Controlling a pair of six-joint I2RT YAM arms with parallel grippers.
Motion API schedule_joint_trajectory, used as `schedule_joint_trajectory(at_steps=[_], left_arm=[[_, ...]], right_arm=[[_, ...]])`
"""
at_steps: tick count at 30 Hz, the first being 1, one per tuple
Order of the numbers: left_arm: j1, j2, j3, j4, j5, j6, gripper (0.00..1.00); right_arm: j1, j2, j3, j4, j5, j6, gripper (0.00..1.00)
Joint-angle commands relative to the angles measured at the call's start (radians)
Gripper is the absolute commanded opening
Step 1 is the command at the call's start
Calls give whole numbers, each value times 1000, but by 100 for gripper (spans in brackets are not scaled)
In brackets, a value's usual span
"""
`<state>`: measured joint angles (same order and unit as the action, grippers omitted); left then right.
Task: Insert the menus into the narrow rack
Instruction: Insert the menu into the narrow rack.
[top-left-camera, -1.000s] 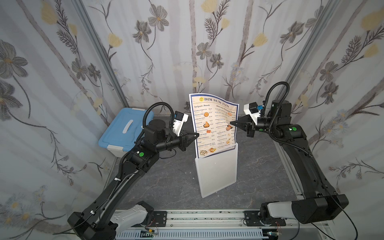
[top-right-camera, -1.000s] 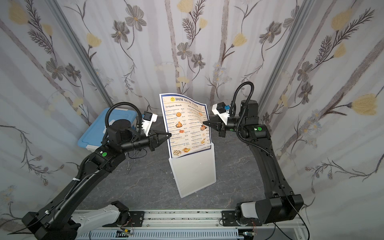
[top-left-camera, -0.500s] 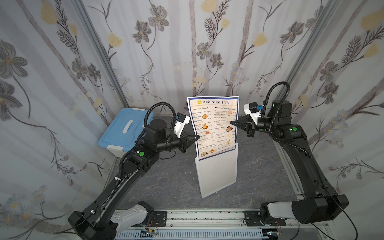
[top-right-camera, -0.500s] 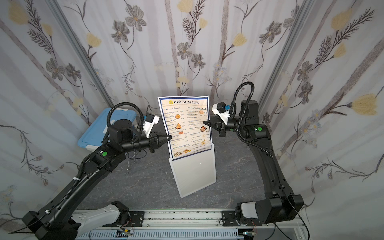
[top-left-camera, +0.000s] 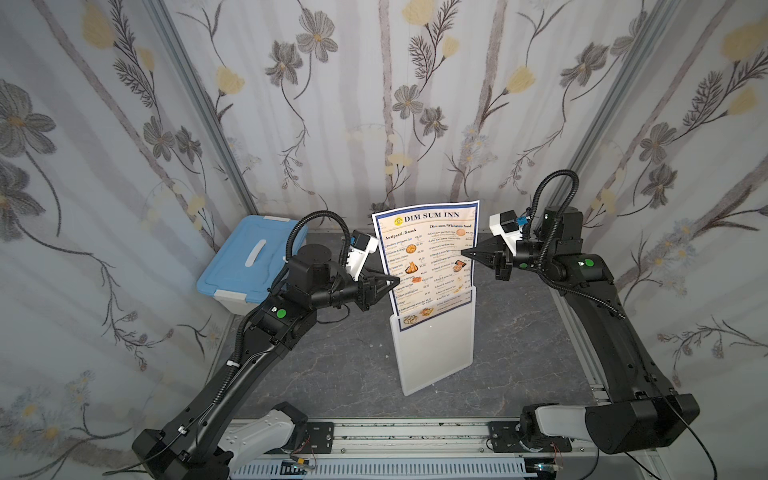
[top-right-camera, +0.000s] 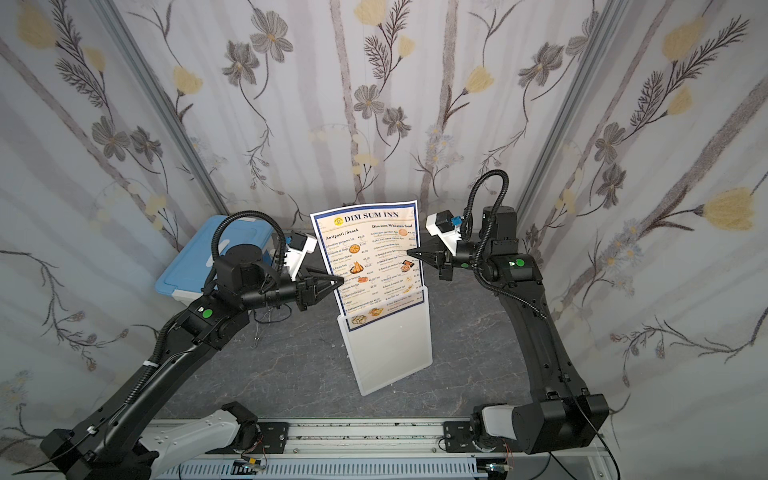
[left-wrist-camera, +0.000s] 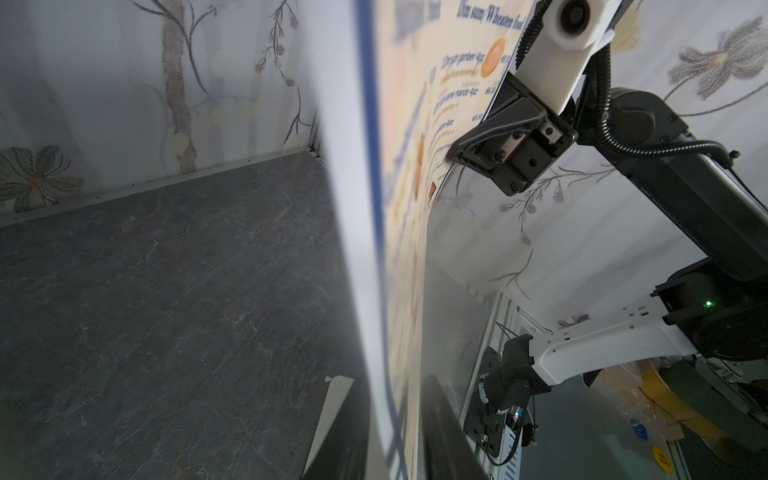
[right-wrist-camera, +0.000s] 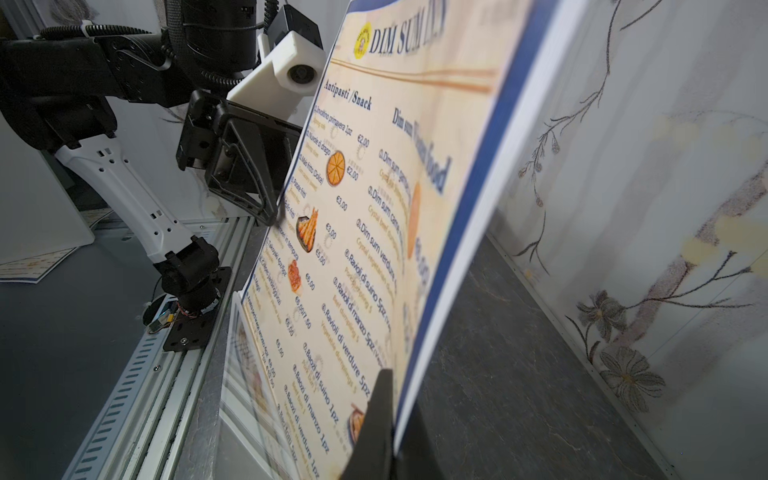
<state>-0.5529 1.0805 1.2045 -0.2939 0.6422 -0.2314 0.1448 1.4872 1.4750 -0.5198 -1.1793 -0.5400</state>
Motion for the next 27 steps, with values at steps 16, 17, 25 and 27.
schedule_joint_trajectory(at_steps=[16, 17, 25, 27], left_arm=[[-25, -48, -137, 81, 105, 21, 2], [-29, -59, -153, 80, 101, 31, 3], [-38, -86, -154, 150, 46, 9, 29], [-38, -80, -141, 180, 45, -11, 34]], right_arm=[[-2, -45, -100, 42, -75, 21, 32], [-2, -43, -97, 51, -78, 31, 34], [-3, -36, -95, 73, -81, 61, 23], [-3, -39, -102, 73, -83, 61, 15]])
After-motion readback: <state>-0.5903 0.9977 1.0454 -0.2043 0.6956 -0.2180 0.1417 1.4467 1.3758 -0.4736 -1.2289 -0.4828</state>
